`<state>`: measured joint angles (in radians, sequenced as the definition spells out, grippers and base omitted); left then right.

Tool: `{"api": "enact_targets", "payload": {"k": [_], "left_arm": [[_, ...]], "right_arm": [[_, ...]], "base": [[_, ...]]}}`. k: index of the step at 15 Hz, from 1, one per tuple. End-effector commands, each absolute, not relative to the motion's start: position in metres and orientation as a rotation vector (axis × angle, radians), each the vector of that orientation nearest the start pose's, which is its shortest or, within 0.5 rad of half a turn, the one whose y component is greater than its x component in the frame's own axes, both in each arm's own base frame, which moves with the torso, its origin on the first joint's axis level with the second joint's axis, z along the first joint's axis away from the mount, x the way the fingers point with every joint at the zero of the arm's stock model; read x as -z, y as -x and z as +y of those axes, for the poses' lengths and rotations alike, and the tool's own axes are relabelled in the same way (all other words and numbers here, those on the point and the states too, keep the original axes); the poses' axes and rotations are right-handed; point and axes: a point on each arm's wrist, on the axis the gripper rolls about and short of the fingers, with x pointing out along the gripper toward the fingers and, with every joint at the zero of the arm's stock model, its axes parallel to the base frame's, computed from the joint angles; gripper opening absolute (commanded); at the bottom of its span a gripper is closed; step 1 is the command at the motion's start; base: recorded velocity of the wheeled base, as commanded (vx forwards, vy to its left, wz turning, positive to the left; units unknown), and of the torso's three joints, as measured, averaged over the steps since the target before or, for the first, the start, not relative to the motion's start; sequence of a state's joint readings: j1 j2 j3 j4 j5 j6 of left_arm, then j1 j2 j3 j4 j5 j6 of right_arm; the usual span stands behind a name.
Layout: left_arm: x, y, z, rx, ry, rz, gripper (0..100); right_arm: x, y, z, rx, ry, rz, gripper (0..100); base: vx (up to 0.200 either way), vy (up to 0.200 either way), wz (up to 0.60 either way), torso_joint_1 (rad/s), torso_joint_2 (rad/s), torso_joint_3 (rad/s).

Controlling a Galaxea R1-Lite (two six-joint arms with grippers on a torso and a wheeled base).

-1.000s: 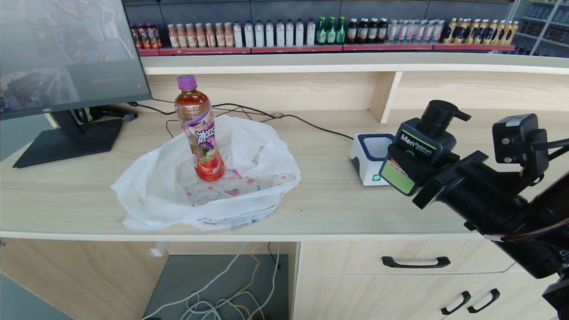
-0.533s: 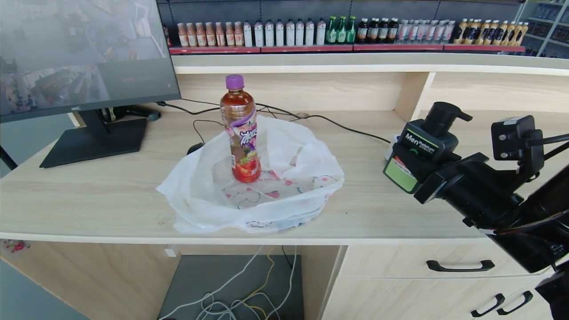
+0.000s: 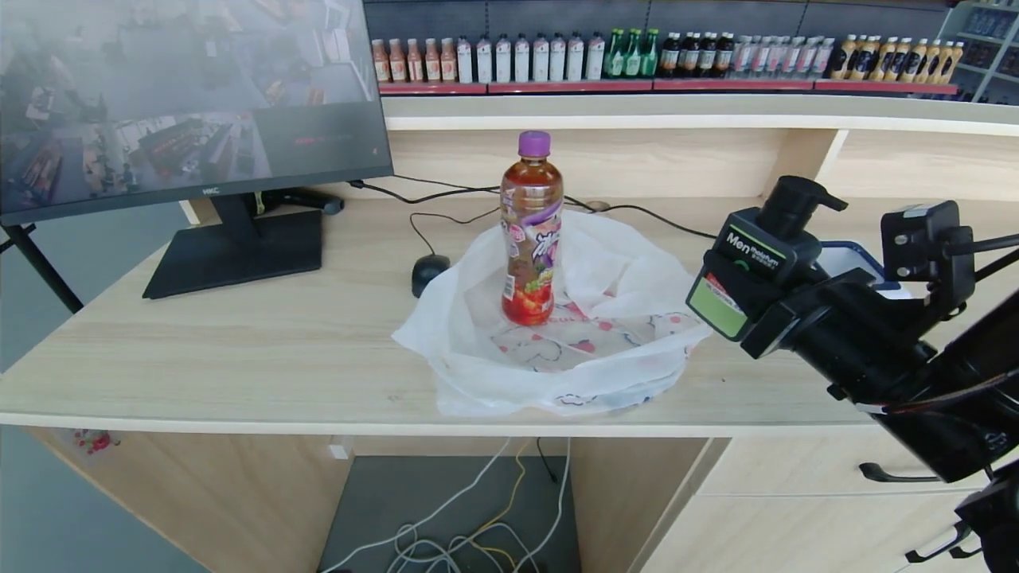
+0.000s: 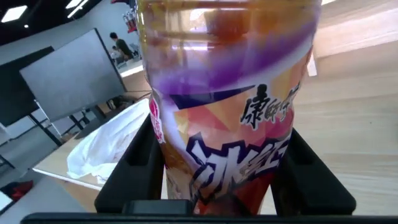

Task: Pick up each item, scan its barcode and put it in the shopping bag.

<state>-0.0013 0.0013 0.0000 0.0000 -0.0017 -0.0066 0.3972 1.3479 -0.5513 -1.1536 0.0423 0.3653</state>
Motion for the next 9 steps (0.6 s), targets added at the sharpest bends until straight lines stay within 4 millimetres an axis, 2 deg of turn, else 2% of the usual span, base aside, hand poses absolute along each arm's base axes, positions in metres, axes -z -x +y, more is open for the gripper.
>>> {"api": "enact_targets", "payload": {"k": [1,3,6,9], "left_arm": [[-0.076,0.023,0.0,0.003,0.006,0.002,100],[-0.076,0.023,0.0,0.003,0.008,0.002,100],[-0.076,0.023,0.0,0.003,0.008,0.002,100],[-0.076,0.023,0.0,0.003,0.008,0.002,100]], "right_arm": [[-0.25,-0.197,0.097,-0.574,-0.459,-0.256,0],[-0.245,-0.201,0.114,-0.675,-0.483,-0.316,0],[-0.242,-0.208,0.126,-0.77,-0.474,-0.332,0],[-0.243,-0.205,0.139,-0.85,-0.598,-0.307,0]], "base": [[0.0,0.0,0.0,0.0,0.0,0.0],[0.0,0.0,0.0,0.0,0.0,0.0],[0.0,0.0,0.0,0.0,0.0,0.0],[0.0,0.0,0.0,0.0,0.0,0.0]]}}
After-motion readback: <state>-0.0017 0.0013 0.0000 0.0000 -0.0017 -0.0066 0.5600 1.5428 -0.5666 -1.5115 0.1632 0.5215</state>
